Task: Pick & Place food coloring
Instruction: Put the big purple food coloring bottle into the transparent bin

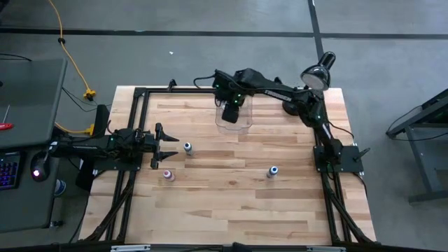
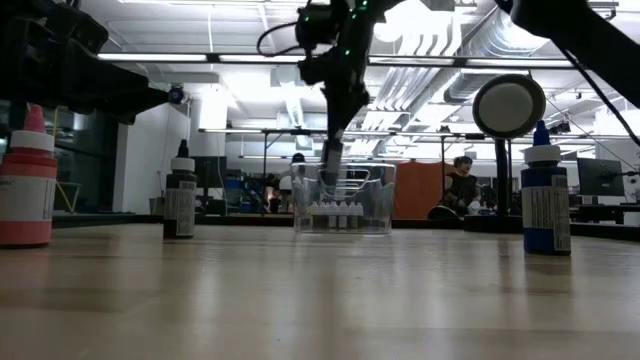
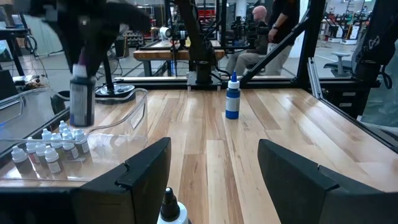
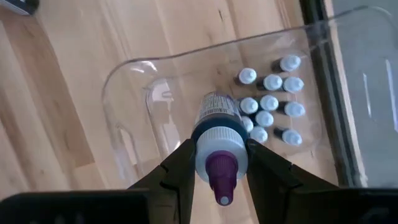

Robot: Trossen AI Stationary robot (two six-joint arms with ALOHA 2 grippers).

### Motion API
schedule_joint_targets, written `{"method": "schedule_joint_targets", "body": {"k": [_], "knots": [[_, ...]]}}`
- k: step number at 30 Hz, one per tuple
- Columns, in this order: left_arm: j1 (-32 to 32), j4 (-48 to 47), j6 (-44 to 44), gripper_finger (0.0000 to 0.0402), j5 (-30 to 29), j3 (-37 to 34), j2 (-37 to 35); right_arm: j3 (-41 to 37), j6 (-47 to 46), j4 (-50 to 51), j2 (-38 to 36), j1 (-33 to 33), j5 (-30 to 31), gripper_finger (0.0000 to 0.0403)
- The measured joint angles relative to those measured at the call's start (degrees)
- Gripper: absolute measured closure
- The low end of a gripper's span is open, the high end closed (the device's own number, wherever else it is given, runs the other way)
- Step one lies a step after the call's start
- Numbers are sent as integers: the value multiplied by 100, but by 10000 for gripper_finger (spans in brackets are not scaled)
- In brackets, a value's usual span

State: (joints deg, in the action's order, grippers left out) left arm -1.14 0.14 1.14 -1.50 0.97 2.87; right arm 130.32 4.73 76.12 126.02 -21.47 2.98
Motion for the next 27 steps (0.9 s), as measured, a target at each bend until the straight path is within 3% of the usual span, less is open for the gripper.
{"method": "schedule_joint_targets", "body": {"k": [14,27], "knots": [[0,-1,-1,163,0,2,0,-2,376,-461,768,-2,-16,292],[0,0,1,163,0,0,0,-2,345,-677,893,0,-203,292]]}}
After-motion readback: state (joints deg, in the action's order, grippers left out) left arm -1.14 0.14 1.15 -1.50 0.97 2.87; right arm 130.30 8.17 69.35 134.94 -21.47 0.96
